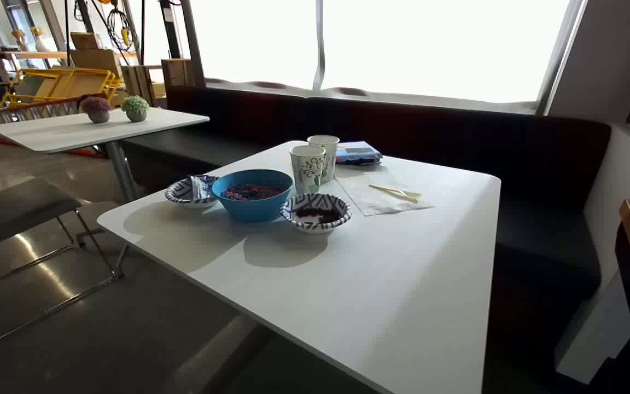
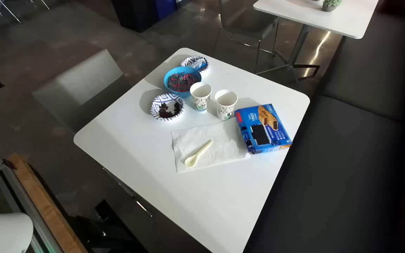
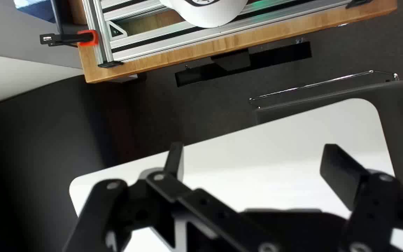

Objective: Transfer a spoonful of contents from the blue bowl to the right cup

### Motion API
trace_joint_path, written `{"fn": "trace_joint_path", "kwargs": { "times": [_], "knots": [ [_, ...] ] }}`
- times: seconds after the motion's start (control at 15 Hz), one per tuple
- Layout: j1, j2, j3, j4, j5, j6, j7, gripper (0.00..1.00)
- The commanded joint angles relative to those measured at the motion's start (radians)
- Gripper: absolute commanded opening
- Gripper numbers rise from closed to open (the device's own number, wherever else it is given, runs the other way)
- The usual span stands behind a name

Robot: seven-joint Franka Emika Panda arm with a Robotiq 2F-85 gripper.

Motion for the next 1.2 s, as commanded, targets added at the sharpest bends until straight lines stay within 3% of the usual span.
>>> {"fn": "trace_joint_path", "kwargs": {
  "times": [0.0,0.87,1.13],
  "knots": [
    [0.008,0.002,-0.007,0.001,-0.004,-0.001,0.004,1.00],
    [0.008,0.002,-0.007,0.001,-0.004,-0.001,0.004,1.00],
    [-0.029,0.137,-0.060,0.088,-0.005,0.030,-0.028,1.00]
  ]
}}
